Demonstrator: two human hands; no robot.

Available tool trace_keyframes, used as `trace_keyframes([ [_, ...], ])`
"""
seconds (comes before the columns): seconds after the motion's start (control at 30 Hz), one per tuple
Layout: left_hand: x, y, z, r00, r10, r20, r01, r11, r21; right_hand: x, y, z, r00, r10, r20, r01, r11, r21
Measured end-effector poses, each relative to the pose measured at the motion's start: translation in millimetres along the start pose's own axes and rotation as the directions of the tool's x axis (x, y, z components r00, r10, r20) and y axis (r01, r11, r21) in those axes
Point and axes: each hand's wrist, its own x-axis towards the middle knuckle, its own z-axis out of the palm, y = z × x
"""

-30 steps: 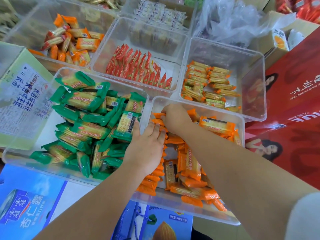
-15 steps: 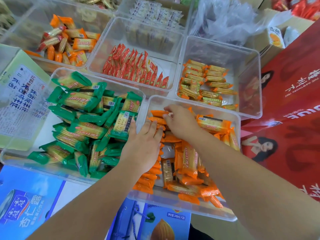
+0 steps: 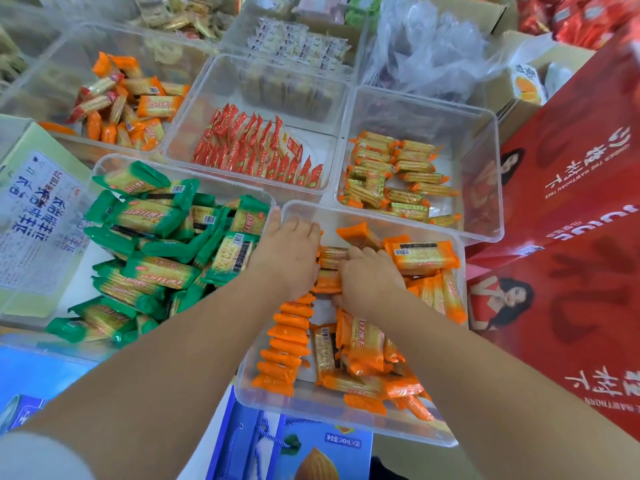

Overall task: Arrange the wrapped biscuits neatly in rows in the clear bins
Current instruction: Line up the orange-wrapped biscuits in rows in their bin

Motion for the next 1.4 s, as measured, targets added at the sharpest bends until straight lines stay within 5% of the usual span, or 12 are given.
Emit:
trace_keyframes([
  [0.27,9.3,3.0,4.7,0.998,0.011,0.068,-0.015,0.999,0.052,9.6,-0.9,-6.9,0.999,0.009,0.045,-0.009,1.000,0.011],
  [0.43,3.9,-1.4,5.4,0.997,0.047,0.069,-0.050,0.998,0.044,0.6,11.3,-16.2,0.997,-0.068,-0.046,0.071,0.996,0.048],
  [0.6,4.8,0.2,3.8,0.993,0.042,0.114,-0.049,0.997,0.059,-13.5,34.7,-46.0,0.991,0.046,-0.128,0.010,0.914,0.405],
  [0.77,6.9,4.5,1.0,0.991,0.001,0.137,-0.012,0.997,0.082,-9.6,42.3,-60.1,0.896,0.262,-0.358,-0.005,0.813,0.582],
  [1.17,-52.8,12.2,29.9,0.998,-0.051,-0.027,0.053,0.996,0.077,51.5,-10.8,-31.2,0.961,0.175,-0.213,-0.063,0.891,0.450],
  [1.4,-96.1,24.4,37.5,0.996,-0.078,-0.051,0.078,0.997,0.002,75.6,-26.7,-26.5,0.961,0.278,0.003,-0.229,0.784,0.577],
])
